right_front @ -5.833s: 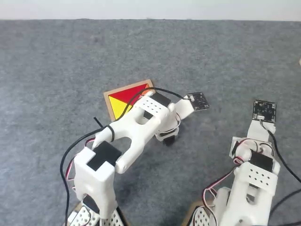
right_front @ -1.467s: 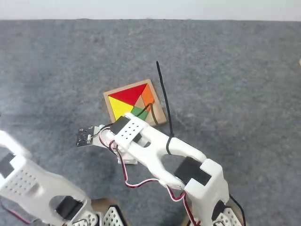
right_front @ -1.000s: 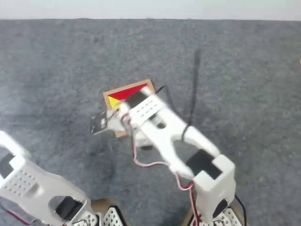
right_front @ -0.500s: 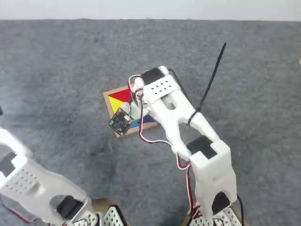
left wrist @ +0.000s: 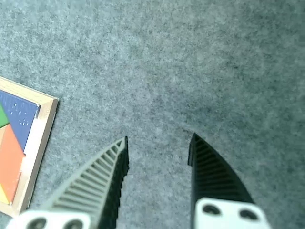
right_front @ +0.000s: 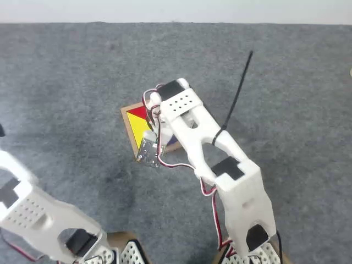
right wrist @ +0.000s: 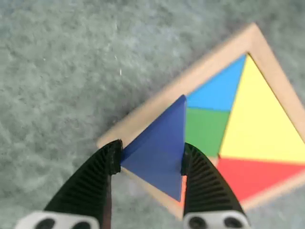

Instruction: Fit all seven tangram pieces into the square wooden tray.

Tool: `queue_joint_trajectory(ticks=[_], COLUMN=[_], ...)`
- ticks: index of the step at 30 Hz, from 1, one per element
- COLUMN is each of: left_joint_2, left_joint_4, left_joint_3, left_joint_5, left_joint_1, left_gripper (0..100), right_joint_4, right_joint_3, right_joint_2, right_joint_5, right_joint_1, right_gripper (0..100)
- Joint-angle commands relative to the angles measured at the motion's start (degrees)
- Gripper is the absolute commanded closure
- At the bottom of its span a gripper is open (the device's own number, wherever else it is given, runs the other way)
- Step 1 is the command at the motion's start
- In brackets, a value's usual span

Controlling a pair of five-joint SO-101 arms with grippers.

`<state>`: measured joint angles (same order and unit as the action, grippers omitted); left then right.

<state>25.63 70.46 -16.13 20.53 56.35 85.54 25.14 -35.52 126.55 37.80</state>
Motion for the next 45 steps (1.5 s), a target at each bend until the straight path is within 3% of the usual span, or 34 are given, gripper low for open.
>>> queue_joint_trajectory(ticks=[1, 10, 23, 31, 41, 45], left_joint_2=[-4.75, -4.75, -4.66, -4.66, -4.84, -5.10], left_joint_4=[0.53, 0.26, -0.97, -0.88, -0.88, -0.62], left_joint_3=[-2.51, -0.04, 0.04, 0.04, 0.04, 0.04], left_joint_5=[0.18, 0.53, 0.62, 0.62, 0.62, 0.62], left_joint_1=[-0.26, -0.35, -0.26, -0.35, -0.44, -1.32], left_gripper=[80, 80, 80, 80, 80, 80], right_joint_4=[-1.63, -10.33, -1.36, -1.36, -1.27, -0.84], right_joint_3=[2.90, 2.99, 2.81, 3.08, 3.34, 4.13], right_joint_2=[-0.57, -1.19, -0.66, -0.84, 0.13, 4.53], right_joint_5=[0.70, -4.04, -4.66, -7.56, -8.00, -17.41], right_joint_1=[-2.51, -5.58, -3.82, -3.56, -3.82, -3.82], right_gripper=[95.6, 86.8, 86.4, 77.5, 77.4, 77.5])
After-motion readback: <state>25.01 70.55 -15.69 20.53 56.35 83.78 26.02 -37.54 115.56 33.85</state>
